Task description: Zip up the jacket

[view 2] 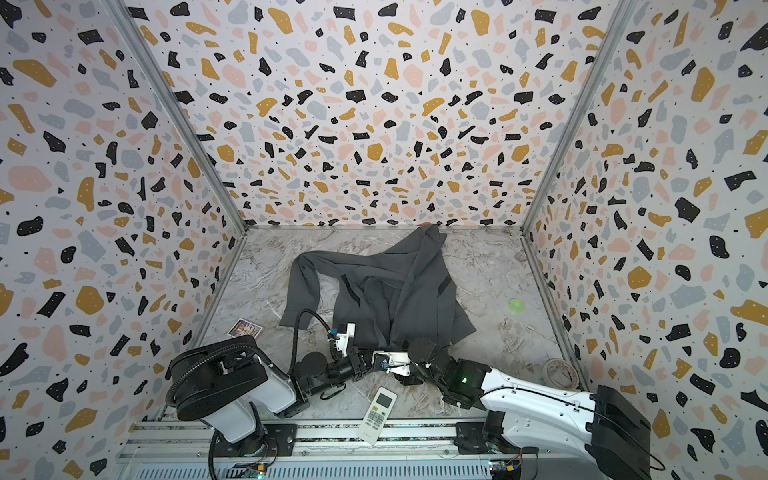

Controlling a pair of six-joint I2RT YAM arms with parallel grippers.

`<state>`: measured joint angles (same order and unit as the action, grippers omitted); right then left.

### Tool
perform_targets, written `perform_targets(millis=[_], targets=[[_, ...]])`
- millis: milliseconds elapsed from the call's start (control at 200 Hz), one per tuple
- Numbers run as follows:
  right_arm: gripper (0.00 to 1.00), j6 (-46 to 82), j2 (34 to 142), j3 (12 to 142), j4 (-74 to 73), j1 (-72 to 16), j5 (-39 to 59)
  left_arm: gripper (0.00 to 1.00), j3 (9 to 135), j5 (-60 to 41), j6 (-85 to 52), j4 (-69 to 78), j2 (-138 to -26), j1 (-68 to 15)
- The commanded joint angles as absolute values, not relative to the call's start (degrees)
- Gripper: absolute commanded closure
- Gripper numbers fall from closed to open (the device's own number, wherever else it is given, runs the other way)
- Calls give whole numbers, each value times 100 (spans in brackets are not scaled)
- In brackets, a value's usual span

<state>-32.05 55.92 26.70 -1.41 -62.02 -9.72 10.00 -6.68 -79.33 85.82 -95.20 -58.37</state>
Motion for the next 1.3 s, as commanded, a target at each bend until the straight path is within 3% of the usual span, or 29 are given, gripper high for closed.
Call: perform_targets(millis=[0, 596, 891, 1292], targets=[[49, -3112, 5511, 2706, -220, -6112, -1010, 100, 941, -806, -7925, 9027, -9562, -5903], [55, -3092, 5494, 2707, -275, -6029, -760, 100, 879, -782, -7941, 9099, -9589, -5898], [72, -3070, 5524, 2707, -343, -6030, -633, 100, 879, -784, -7924, 9105, -9606, -5902], [85, -3087, 5771, 2733, -412, -6029, -444, 100, 888, -834, -7877, 9097, -9608, -5897]])
